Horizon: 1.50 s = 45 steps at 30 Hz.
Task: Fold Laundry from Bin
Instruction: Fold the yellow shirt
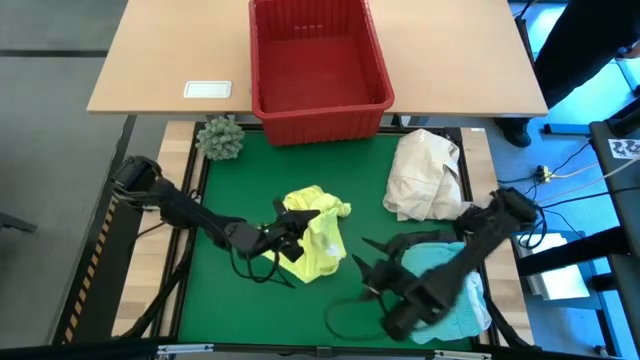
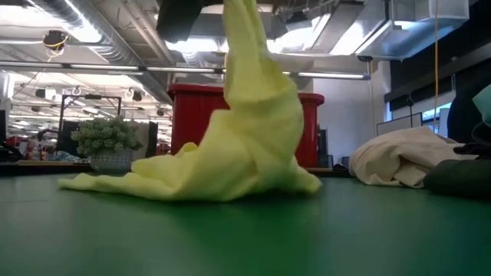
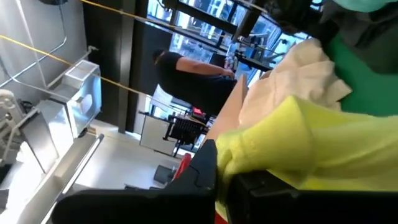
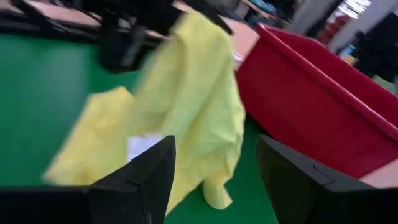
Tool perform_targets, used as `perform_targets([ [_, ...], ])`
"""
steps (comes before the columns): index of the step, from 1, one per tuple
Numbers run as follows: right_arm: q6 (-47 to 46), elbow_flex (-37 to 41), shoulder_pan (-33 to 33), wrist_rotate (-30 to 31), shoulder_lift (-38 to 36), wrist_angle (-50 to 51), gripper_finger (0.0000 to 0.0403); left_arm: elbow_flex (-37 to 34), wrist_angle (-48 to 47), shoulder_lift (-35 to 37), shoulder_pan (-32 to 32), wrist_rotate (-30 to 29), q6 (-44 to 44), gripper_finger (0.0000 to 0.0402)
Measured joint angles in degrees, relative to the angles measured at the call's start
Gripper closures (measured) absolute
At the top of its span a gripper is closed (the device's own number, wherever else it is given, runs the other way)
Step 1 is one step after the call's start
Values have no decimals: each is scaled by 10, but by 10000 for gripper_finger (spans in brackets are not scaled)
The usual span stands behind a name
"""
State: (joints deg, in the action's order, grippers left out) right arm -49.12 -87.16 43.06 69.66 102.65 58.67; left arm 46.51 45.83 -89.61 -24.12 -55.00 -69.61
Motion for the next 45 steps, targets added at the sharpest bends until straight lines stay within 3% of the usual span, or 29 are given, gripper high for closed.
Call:
perform_targets([
  [8, -12, 6, 23, -34, 21, -31, 182, 40, -44, 41, 24, 7, -2, 401],
  [11, 22, 7, 8, -42, 55, -67, 182, 51, -43, 43, 33, 14, -13, 401],
  [16, 109, 7, 0, -4, 82, -156, 182, 77, -74, 43, 46, 22, -15, 401],
  [26, 255, 7, -81, -146, 113, -288, 182, 106, -109, 43, 58, 42, -14, 401],
  [33, 264, 7, -129, -201, 116, -269, 185, 106, -120, 43, 54, 41, -16, 401],
  [37, 301, 7, -132, -228, 116, -271, 231, 106, -121, 43, 54, 11, -55, 401],
  [43, 330, 7, -116, -261, 81, -235, 383, 106, -124, 74, 53, -20, -71, 401],
  [45, 326, 7, -109, -245, 58, -214, 388, 106, -131, 95, 50, -23, -68, 401],
])
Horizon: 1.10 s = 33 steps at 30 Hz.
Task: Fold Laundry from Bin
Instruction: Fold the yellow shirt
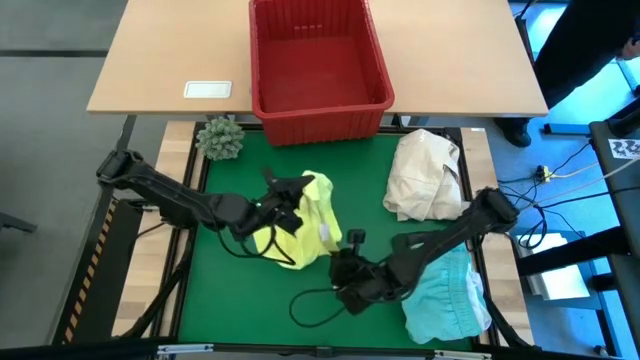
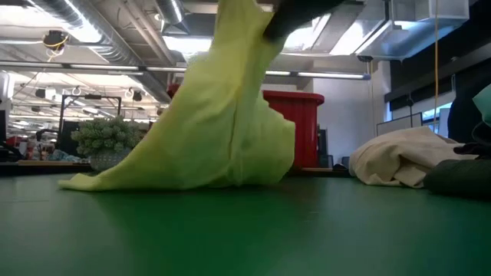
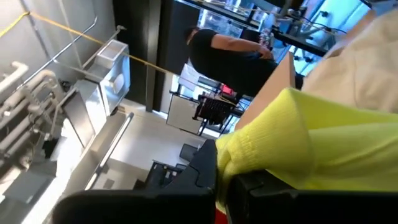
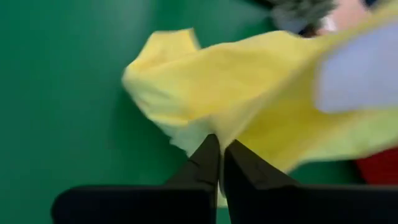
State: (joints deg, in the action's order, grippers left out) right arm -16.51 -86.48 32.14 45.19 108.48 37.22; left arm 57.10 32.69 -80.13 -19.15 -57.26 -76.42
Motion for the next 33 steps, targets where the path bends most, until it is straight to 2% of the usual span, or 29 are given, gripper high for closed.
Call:
perform_targets([
  [8, -8, 0, 12, 82, -107, 67, 396, 0, -52, 86, -17, -5, 44, 401],
  [13, 30, 0, -7, 131, -167, 74, 399, 2, -77, 114, -24, -9, 59, 402],
  [16, 52, 0, -24, 152, -203, 68, 401, 20, -131, 125, -21, -17, 90, 401],
  [26, 147, 0, -107, 146, -297, 39, 401, 123, -362, 152, 3, 13, 238, 401],
  [30, 210, 0, -140, 105, -326, -16, 401, 176, -433, 153, 26, 14, 254, 401],
  [33, 254, 0, -167, 66, -343, -65, 402, 207, -468, 154, 49, 38, 264, 401],
])
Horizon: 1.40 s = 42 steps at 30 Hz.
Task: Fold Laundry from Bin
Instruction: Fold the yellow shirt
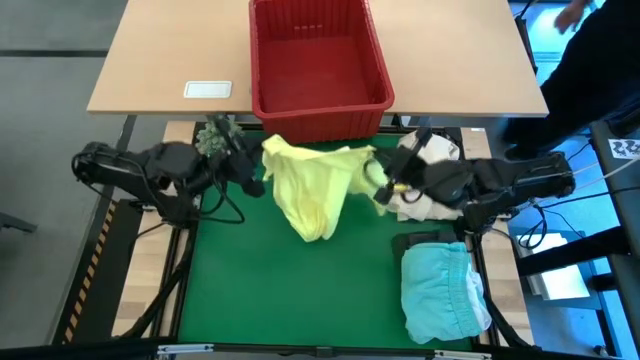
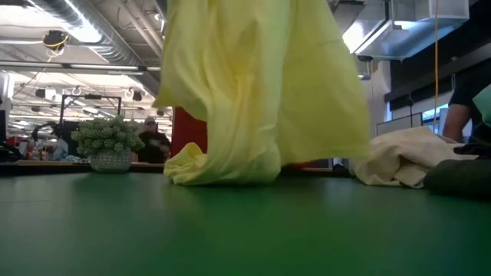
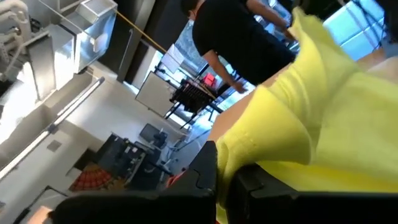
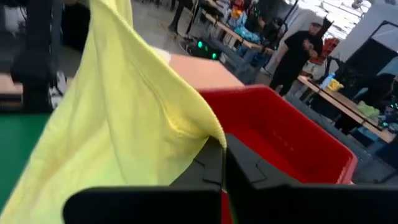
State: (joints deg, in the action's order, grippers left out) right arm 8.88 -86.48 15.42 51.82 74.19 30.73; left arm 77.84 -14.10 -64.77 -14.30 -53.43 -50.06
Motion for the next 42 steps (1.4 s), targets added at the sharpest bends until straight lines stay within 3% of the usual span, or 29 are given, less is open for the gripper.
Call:
perform_targets([
  [6, 52, 0, -39, -50, -28, -53, 402, 59, -80, 0, 42, 59, 37, 401],
  [14, 49, 0, -57, -98, -56, -26, 402, 92, -223, 0, 57, 104, 130, 401],
  [22, -66, 0, -28, -196, -56, 122, 403, 94, -369, 0, 26, 203, 283, 401],
  [26, -135, -1, 20, -236, -29, 166, 403, 80, -414, -5, -22, 219, 357, 401],
  [35, -209, 3, 137, -246, 89, 154, 403, -45, -373, -30, -166, 257, 512, 401],
  [37, -211, 23, 154, -257, 114, 108, 403, -84, -343, -43, -198, 258, 545, 401],
  [42, -227, 122, 166, -363, 152, -68, 403, -176, -218, -87, -267, 268, 604, 401],
])
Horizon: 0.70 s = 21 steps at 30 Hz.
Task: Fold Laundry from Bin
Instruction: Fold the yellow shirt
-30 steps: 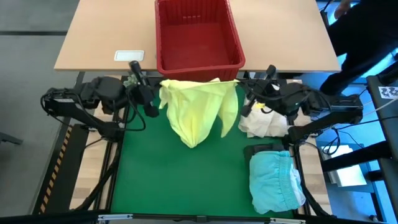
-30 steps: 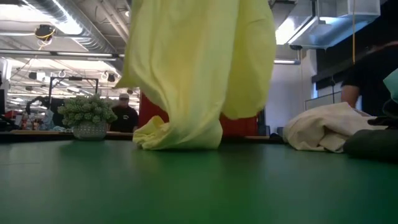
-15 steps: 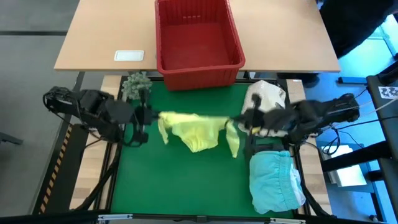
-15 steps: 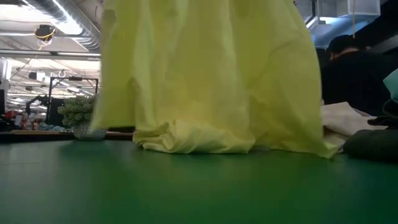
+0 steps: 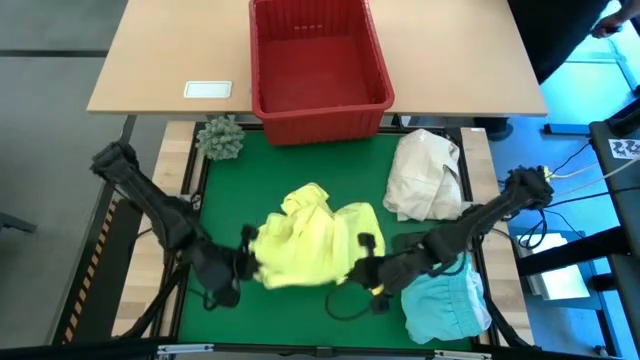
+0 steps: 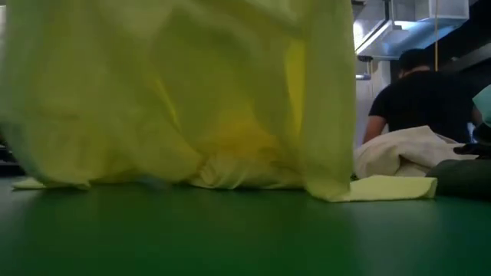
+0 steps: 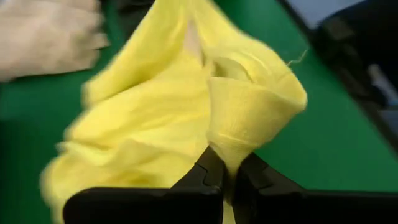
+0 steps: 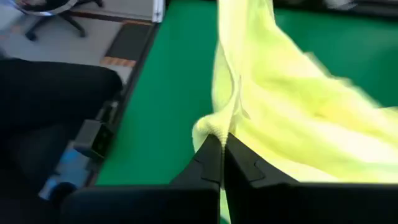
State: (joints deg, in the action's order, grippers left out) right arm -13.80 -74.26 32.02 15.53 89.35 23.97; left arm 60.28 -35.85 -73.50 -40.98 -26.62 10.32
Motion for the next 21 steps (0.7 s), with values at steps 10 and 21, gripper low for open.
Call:
perform_targets([
  [10, -43, 225, -1, -36, 5, -351, 403, -58, 146, -102, -46, 37, 74, 401],
  [21, -70, 264, -2, -31, 34, -408, 403, -59, 145, -190, -39, 43, 129, 393],
])
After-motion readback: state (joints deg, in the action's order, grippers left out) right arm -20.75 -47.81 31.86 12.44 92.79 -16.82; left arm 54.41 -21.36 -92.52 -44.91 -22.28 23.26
